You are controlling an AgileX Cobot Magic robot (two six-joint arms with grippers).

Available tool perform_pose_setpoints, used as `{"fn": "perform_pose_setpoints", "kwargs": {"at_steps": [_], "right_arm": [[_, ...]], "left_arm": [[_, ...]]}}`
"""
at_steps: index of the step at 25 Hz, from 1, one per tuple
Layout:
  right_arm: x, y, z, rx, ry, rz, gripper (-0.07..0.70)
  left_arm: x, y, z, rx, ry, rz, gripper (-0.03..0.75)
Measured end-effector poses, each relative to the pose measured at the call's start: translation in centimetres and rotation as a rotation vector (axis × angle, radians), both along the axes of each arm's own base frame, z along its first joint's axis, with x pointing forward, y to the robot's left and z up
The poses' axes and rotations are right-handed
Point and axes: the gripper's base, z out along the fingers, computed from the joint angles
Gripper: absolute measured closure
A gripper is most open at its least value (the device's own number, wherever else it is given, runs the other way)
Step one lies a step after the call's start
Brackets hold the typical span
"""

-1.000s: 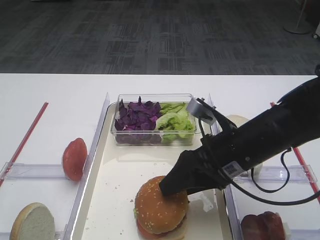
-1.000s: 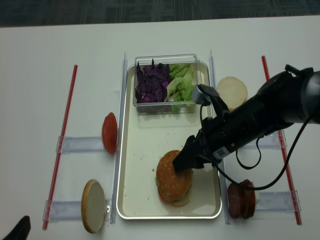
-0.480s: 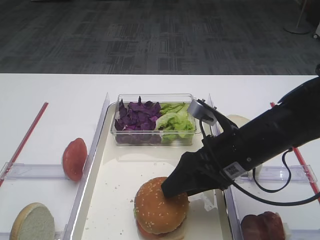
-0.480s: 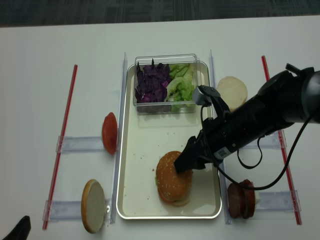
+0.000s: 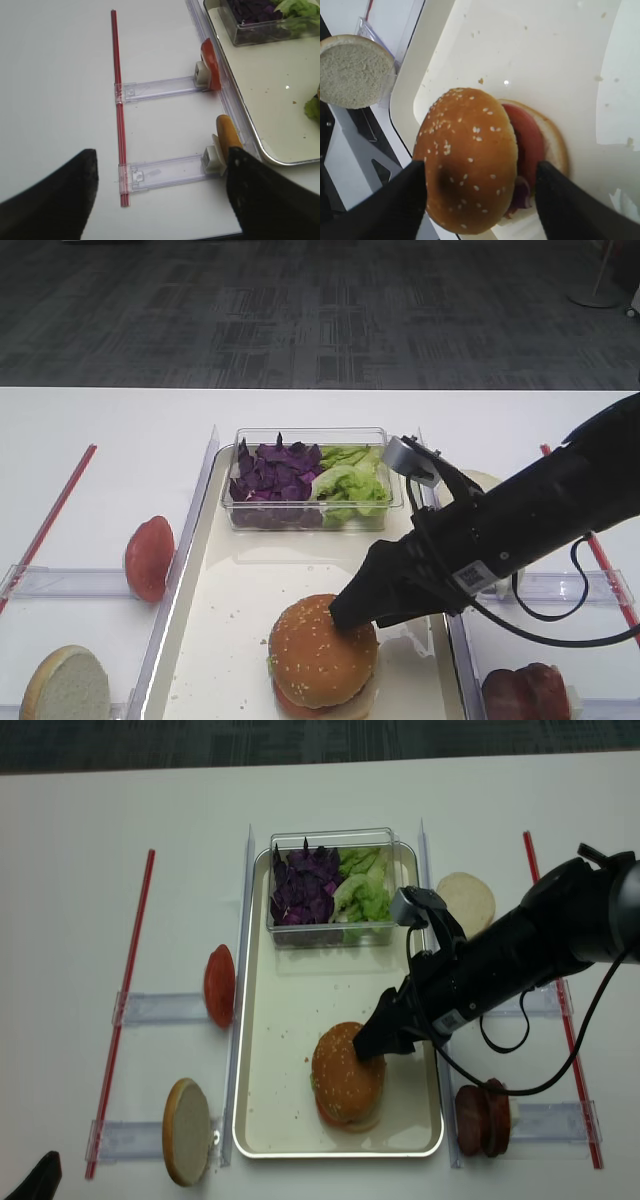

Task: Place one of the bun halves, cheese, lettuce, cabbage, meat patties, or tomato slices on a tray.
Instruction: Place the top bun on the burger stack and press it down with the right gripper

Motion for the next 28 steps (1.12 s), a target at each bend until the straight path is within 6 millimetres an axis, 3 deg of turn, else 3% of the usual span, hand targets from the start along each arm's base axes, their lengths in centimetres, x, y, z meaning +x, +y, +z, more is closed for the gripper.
{"fn": "perform_pose_setpoints", "kwargs": {"at_steps": [17, 28], "right_arm": [[-0.3, -0.6, 2.7, -0.027, -0.094, -0.010, 0.127], [-0.2, -4.2, 6.0, -0.165, -0.193, -0.157, 0.127]], "left_arm": [[0.0, 0.0, 0.0, 0.000, 0.000, 0.000, 0.224], [0.0, 0.0, 0.0, 0.000, 0.000, 0.000, 0.224]]}}
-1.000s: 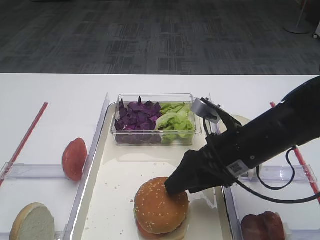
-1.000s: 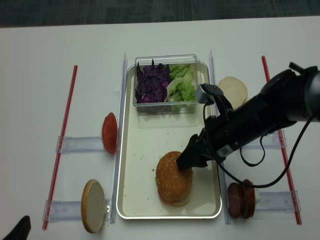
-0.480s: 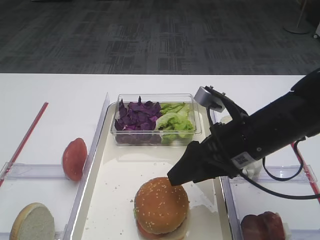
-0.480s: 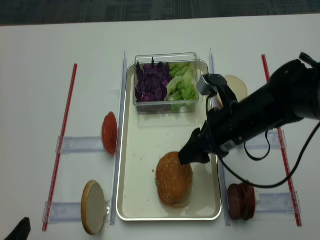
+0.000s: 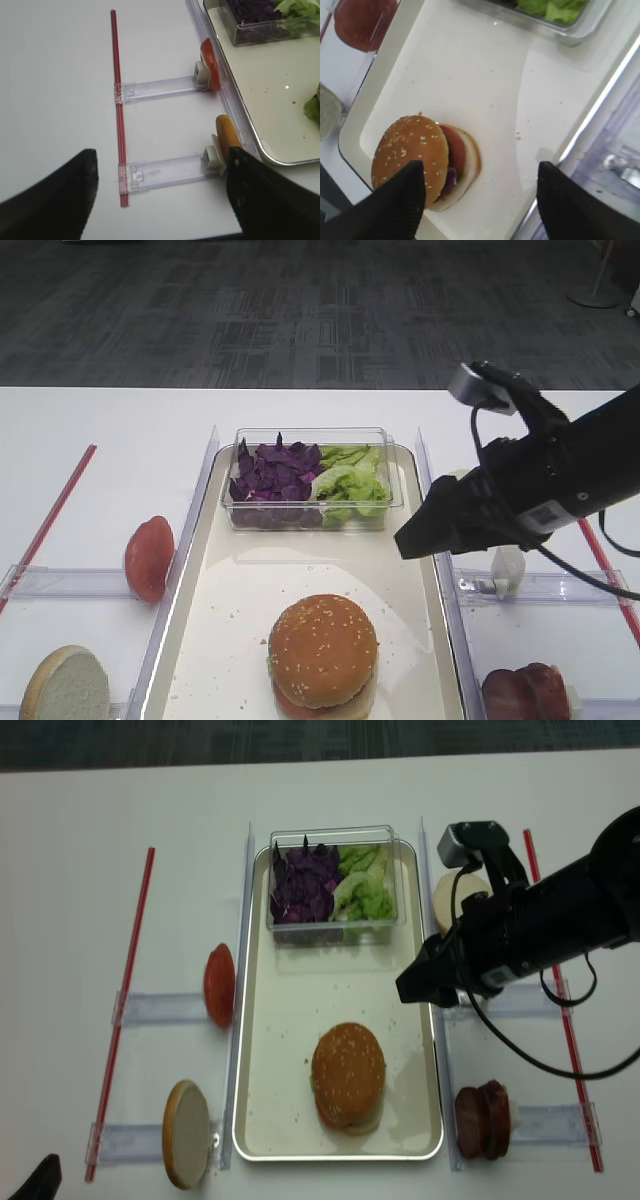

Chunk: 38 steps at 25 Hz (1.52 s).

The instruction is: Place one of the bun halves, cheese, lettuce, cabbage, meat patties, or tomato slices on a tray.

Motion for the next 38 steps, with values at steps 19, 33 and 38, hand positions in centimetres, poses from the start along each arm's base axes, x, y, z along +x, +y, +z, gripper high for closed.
{"fn": "perform_pose_setpoints", "kwargs": {"at_steps": [19, 33, 38], "right_arm": [[-1.4, -4.9, 3.3, -0.264, -0.058, -0.311, 0.126], [-1.3, -8.4, 3.0, -0.439, -0.025, -0.485, 0.126], [-1.4, -9.8, 3.1, -0.454, -0.003, -0.532, 0.126]], "left_arm": [[0.0, 0.0, 0.0, 0.000, 0.000, 0.000, 0.224], [0.0, 0.0, 0.0, 0.000, 0.000, 0.000, 0.224], [0.0, 0.0, 0.0, 0.000, 0.000, 0.000, 0.224]]}}
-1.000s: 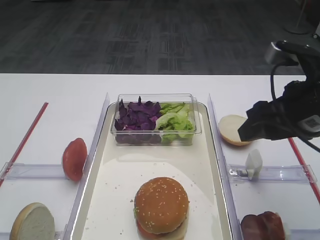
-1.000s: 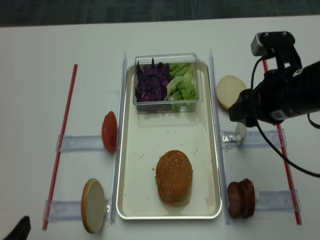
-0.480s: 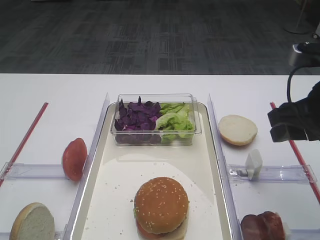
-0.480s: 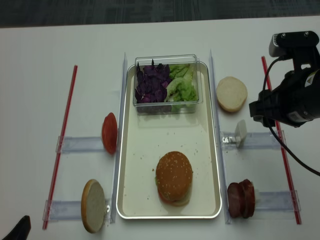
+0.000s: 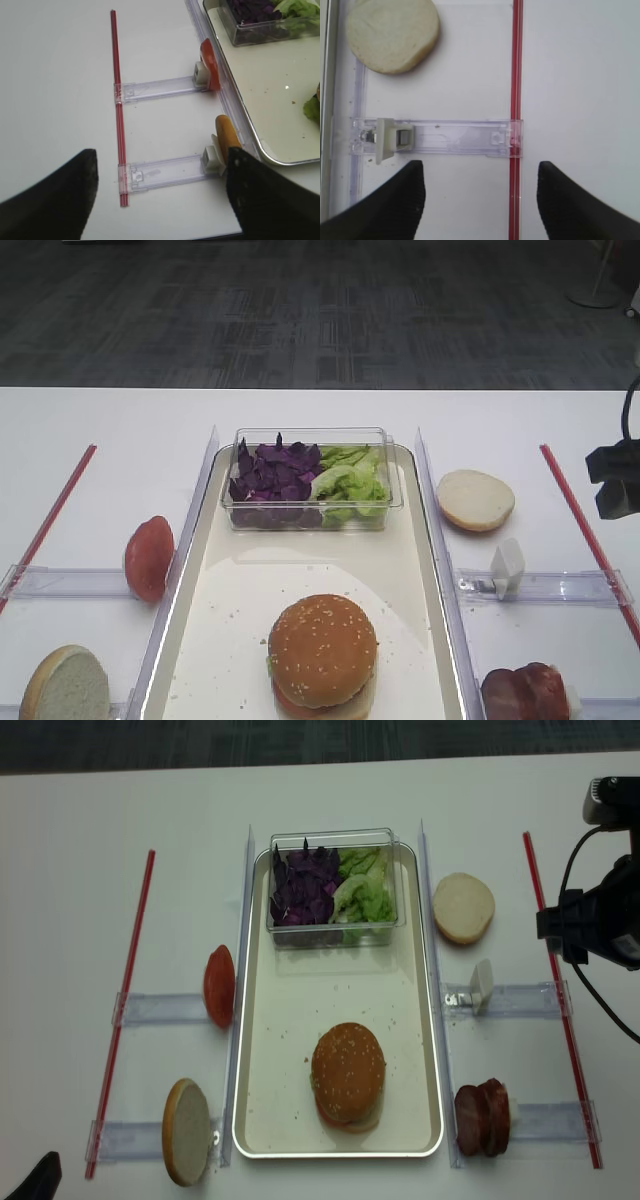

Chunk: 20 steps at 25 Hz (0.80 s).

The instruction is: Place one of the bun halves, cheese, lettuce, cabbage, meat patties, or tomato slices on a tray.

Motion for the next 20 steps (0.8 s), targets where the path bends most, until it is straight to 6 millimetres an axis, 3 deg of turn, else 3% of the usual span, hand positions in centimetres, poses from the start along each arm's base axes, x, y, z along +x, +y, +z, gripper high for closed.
{"fn": "perform_pose_setpoints", "kwargs": {"at_steps": [8, 14, 20], "right_arm": [[-1.4, -0.3, 0.3, -0.009, 0.007, 0.000, 0.126], [-4.9, -0.3, 0.9, -0.010, -0.012, 0.008, 0.126], [-8.4, -0.3, 3.1, -0.005, -0.065, 0.023, 0.126]], "left_arm": [[0.0, 0.0, 0.0, 0.000, 0.000, 0.000, 0.224], [0.0, 0.0, 0.0, 0.000, 0.000, 0.000, 0.224], [0.0, 0.0, 0.0, 0.000, 0.000, 0.000, 0.224]]}}
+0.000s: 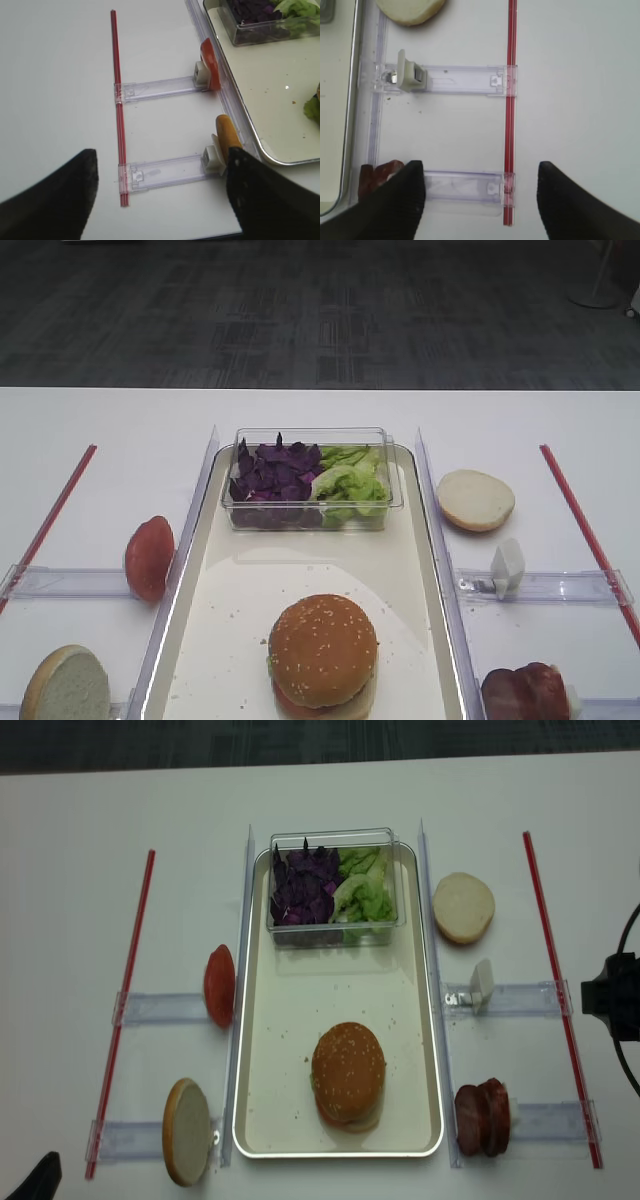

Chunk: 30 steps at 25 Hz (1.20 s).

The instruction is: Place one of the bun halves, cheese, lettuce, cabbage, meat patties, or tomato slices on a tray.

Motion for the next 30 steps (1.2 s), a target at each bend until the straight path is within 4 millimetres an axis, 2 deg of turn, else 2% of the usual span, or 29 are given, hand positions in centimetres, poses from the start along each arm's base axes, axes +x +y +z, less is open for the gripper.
{"fn": "perform_pose_setpoints", "kwargs": {"at_steps": [10, 16, 19, 25, 30], "right_arm": [[-6.4, -0.2, 2.5, -0.021, -0.112, 0.022, 0.126], [-9.3, -0.2, 0.4, -0.023, -0.152, 0.023, 0.126], [-10.4, -0.3, -0.5, -0.021, -0.189, 0.019, 0.126], [-11.8, -0.3, -0.1, -0.018, -0.292, 0.016, 0.126], [-12.2, -0.3, -0.1, -0.015, -0.317, 0.006, 0.126]], "left_arm": [[0.0, 0.0, 0.0, 0.000, 0.000, 0.000, 0.224], [0.0, 0.0, 0.0, 0.000, 0.000, 0.000, 0.224], [0.0, 0.0, 0.0, 0.000, 0.000, 0.000, 0.224], [0.0, 0.0, 0.0, 0.000, 0.000, 0.000, 0.224], [0.0, 0.0, 0.0, 0.000, 0.000, 0.000, 0.224]]}}
